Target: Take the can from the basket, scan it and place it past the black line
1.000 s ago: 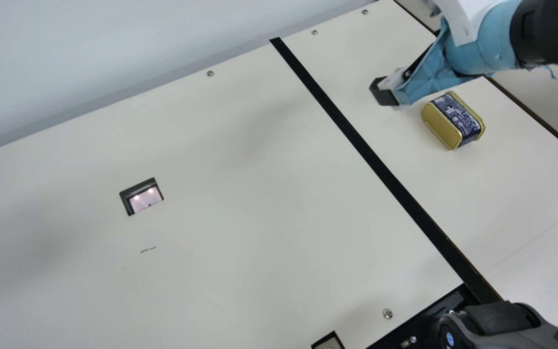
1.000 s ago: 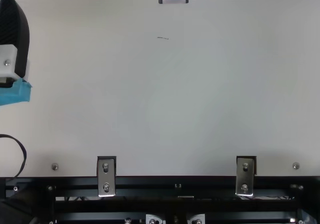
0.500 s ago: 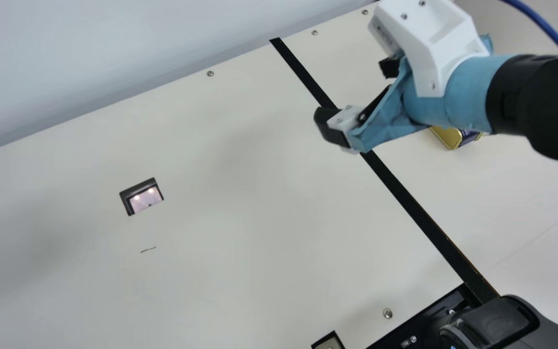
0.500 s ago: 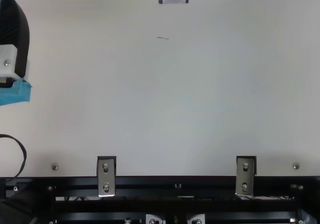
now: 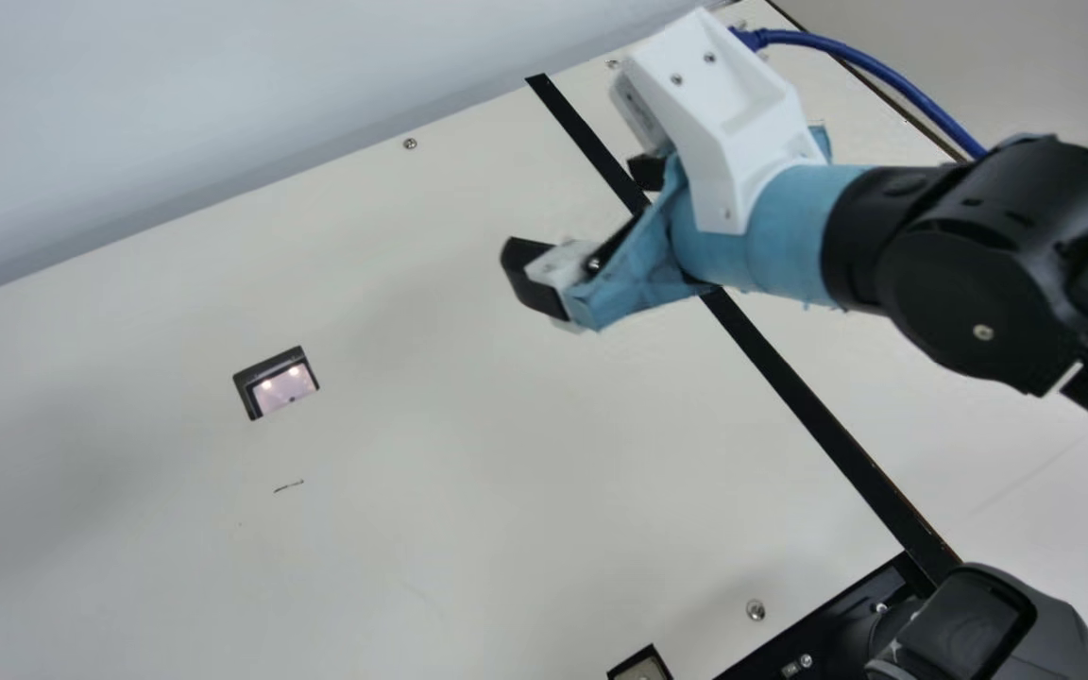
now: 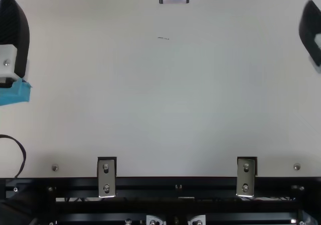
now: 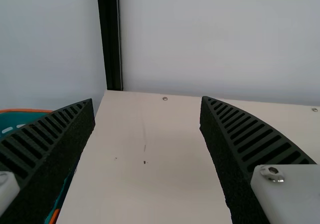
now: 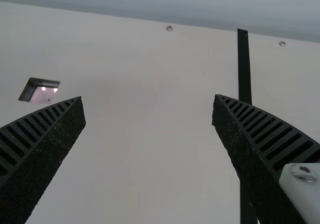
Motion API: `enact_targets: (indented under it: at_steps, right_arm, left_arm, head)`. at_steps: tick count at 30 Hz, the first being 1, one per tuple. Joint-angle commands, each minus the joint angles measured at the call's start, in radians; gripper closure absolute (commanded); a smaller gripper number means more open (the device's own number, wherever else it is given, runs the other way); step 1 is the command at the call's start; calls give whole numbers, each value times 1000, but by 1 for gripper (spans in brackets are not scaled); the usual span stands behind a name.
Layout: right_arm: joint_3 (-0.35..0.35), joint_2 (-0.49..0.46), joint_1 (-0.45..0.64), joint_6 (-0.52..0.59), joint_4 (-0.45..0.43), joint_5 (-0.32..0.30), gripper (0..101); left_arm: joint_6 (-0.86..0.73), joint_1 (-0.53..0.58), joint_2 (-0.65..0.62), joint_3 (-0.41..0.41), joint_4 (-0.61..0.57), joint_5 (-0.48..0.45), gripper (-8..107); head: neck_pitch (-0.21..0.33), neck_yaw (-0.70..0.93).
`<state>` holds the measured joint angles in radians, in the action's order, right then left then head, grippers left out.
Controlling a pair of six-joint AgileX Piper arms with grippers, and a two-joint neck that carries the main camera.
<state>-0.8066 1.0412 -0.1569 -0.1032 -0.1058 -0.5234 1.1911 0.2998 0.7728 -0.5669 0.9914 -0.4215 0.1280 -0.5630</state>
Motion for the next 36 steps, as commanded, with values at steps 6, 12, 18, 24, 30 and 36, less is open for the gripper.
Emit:
enact_targets:
  at_steps: [6, 12, 18, 24, 30, 36]
  right_arm:
    - [0, 0, -1, -10, -3, 15, 0]
    - [24, -30, 9, 3, 8, 18, 0]
    - [119, -133, 29, 20, 24, 21, 0]
    - [229, -269, 54, 41, 53, 13, 0]
    - [321, -396, 69, 51, 71, -17, 0]
    - [371, -451, 68, 53, 76, -41, 0]
  left_arm:
    - [-76, -44, 35, -58, -44, 37, 9]
    - [-161, -62, -5, -41, -119, 57, 9]
    - [-245, -68, -146, 83, -200, 54, 9]
    - [-332, -92, -341, 209, -302, -5, 9]
    - [-426, -122, -532, 287, -415, -119, 9]
    - [-486, -147, -588, 314, -468, -178, 9]
  head:
    - [42, -25]
    - [42, -25]
    - [42, -25]
    - [42, -25]
    - [42, -25]
    - [42, -25]
